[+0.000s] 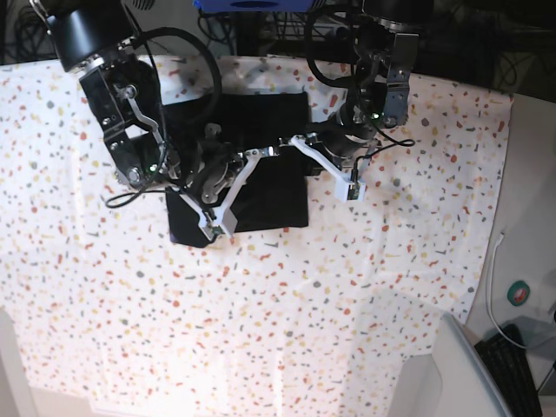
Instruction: Layout the t-shirt on the table in an organized manner, then fold the t-shirt properly
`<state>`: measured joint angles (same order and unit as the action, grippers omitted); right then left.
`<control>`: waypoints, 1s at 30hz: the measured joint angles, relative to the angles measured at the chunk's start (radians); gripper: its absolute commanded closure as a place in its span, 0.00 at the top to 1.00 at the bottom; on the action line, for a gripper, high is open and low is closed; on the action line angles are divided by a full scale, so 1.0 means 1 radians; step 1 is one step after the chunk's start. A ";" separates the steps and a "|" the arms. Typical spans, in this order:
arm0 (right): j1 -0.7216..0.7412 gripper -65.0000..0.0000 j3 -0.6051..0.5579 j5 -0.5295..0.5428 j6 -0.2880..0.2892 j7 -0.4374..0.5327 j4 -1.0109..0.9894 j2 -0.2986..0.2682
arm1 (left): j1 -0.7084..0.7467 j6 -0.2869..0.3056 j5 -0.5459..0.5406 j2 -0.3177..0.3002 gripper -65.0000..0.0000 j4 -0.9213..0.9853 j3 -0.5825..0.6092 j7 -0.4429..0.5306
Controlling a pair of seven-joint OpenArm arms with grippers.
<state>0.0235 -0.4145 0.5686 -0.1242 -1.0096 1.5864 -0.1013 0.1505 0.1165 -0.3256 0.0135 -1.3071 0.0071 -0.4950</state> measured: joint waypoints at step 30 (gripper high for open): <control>0.039 0.57 -0.062 0.003 -0.003 0.072 -0.096 0.036 | 0.291 0.007 -0.260 -0.140 0.00 -0.409 -0.671 -0.258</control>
<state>0.0624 -0.4767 0.5720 -0.1272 -0.9375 1.4902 -0.0650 0.4419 0.1234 -0.5854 -0.1265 -1.7161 -0.6636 -0.7532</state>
